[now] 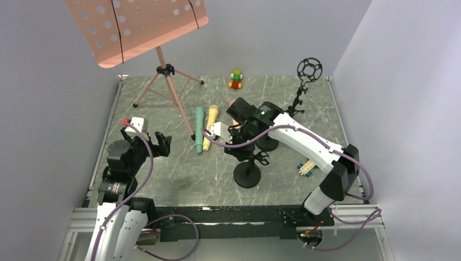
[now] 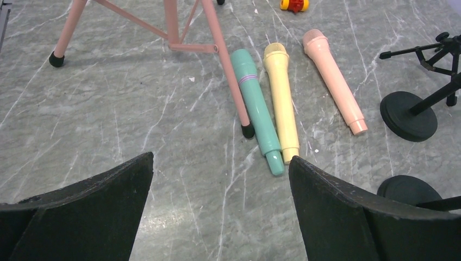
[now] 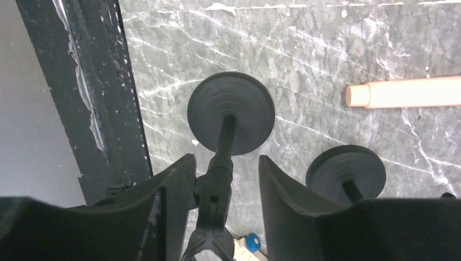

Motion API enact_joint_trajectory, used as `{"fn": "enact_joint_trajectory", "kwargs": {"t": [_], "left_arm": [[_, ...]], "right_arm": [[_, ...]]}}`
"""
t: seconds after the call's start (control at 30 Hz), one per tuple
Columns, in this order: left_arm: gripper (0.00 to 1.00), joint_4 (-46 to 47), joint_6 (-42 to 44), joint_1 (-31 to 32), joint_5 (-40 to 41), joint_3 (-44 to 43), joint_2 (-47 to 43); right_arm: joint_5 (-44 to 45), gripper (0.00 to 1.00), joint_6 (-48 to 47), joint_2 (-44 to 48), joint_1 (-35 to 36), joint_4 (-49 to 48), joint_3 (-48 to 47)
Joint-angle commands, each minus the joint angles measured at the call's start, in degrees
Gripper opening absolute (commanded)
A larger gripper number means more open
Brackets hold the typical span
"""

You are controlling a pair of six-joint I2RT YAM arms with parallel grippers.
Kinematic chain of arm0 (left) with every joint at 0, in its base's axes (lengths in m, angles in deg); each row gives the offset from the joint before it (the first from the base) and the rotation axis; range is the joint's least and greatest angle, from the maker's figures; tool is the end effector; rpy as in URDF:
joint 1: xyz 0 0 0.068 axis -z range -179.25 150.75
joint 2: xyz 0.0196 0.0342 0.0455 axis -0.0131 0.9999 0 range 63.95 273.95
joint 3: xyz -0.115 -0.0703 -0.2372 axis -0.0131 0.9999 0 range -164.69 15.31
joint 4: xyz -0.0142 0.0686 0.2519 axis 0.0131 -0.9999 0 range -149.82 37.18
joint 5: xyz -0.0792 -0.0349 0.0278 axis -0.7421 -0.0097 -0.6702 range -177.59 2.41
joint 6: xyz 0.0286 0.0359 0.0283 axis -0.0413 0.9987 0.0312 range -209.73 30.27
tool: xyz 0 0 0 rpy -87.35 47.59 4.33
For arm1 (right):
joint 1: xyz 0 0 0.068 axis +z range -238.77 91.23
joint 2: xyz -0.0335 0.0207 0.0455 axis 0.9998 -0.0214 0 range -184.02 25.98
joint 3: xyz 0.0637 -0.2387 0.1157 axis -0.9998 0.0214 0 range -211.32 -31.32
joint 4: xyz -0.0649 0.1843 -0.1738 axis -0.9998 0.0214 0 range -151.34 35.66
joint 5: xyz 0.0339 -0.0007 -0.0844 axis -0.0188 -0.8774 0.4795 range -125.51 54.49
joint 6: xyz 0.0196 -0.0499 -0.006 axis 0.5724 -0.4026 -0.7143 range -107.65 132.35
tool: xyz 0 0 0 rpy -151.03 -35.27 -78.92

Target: Attach the microphones to the stand

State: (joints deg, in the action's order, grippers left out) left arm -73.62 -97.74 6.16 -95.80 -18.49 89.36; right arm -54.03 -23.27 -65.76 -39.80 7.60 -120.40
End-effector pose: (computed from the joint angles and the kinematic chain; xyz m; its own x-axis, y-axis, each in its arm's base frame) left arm 0.1208 -0.0165 0.2984 -0.2441 -0.1155 -0.9629 0.2000 0.9655 -0.1665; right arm 0.1946 0.2410 0.3236 -0.0515 -0.9004 -0.4319 -0.9977 0.0276 0.0613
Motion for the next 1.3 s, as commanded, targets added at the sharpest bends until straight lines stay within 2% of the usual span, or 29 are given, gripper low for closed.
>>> {"fn": "enact_joint_trajectory", "kwargs": {"t": [0.0, 0.13, 0.27, 0.33, 0.4, 0.5, 0.63, 0.7, 0.8, 0.93, 0.97, 1.03, 1.07, 1.13, 1.27], "left_arm": [[0.99, 2.43, 0.19, -0.22, -1.92, -1.27, 0.08], [0.99, 3.64, 0.35, -0.22, -5.69, -0.89, -0.05], [0.99, 8.75, -0.37, 0.62, -18.84, 0.89, 0.73], [0.99, 12.35, -2.36, 4.9, -22.47, 2.24, 1.73], [0.99, 13.42, -4.69, 11.36, -21.68, 2.93, 3.24], [0.99, 17.69, -8.14, 24.03, -16.29, 6.37, 4.69], [0.99, 33.68, -8.21, 43.48, -0.62, 16.66, 7.64], [0.99, 45.34, -4.63, 53.53, 8.44, 21.33, 13.79], [0.99, 62.38, 3.06, 64.03, 18.33, 22.54, 28.18], [0.99, 81.49, 12.72, 67.81, 26.37, 18.48, 47.54], [0.99, 87.03, 14.66, 68.25, 27.67, 17.53, 51.96], [0.99, 95.25, 17.27, 68.81, 30.01, 15.32, 59.86], [0.99, 97.64, 17.83, 68.93, 30.82, 13.83, 63.86], [0.99, 99.64, 17.98, 69.15, 33.21, 10.58, 68.41], [0.99, 99.27, 17.78, 69.3, 36.27, 5.16, 74.04]], "right_arm": [[-0.52, 0.56, 1.52, 0.63, 0.03, -1.73, -2.91], [-5.03, 0.65, 1.19, 1.76, -2.76, -0.52, -5.24], [-14.45, 0.67, -0.72, 3.52, -9.97, 2.11, -9.54], [-20.23, 0.67, -1.75, 5.34, -15.51, 2.19, -9.3], [-25.17, 0.68, -2.73, 7.95, -22.11, 1.25, -7.09], [-30.32, 0.69, -3.19, 14.39, -31.12, -3.68, -0.19], [-39.59, 0.72, -3.74, 24.86, -42.12, -14.14, 12.68], [-42.5, 0.72, -0.9, 28.84, -46.09, -20.83, 20.09], [-47.89, 0.73, 5.53, 33.31, -52.6, -32.09, 29.12], [-56.78, 0.73, 13.02, 35.68, -59.42, -44.14, 38.81], [-57.45, 0.73, 13.65, 35.77, -60.65, -44.75, 39.46], [-57.12, 0.73, 9.5, 35.64, -61.6, -39.78, 37.87], [-57.22, 0.73, 7.7, 35.48, -61.62, -37.92, 37.39], [-58.44, 0.73, 10.14, 35.8, -61.71, -39.63, 38.09], [-58.45, 0.74, 13.33, 37.51, -61.76, -43.5, 40.02]]}}
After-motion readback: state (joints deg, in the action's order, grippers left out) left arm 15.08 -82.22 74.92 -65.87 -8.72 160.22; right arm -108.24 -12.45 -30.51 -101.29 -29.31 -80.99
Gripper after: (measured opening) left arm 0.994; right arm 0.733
